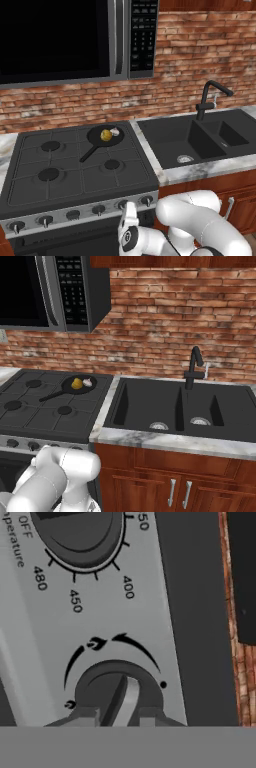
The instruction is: Put the garlic and squash in the pan. Then turn on the rear right burner and set the heat to medium.
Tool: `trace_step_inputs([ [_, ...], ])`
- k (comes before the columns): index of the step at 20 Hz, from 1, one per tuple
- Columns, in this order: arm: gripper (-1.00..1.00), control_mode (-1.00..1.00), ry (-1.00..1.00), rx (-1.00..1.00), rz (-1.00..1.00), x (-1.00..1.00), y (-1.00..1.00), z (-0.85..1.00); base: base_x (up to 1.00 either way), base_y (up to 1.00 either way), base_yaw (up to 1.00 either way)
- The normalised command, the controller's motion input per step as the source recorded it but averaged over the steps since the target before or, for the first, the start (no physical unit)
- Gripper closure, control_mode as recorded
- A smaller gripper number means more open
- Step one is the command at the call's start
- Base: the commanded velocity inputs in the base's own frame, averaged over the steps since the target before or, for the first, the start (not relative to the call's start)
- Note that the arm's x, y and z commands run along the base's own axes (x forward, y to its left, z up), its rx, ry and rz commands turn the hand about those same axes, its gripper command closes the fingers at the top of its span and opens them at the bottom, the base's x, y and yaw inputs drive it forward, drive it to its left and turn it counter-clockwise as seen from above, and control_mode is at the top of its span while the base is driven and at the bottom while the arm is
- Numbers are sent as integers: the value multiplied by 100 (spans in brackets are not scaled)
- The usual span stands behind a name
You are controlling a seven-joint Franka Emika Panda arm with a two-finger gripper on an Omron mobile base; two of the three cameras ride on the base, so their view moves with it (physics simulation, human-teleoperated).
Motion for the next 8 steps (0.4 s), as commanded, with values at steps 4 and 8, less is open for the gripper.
trace_step_inputs([
  [4,100,-100,-2,-33,0,0,0,0,0,0,0],
  [8,100,-100,-4,-32,0,0,0,0,0,0,0],
])
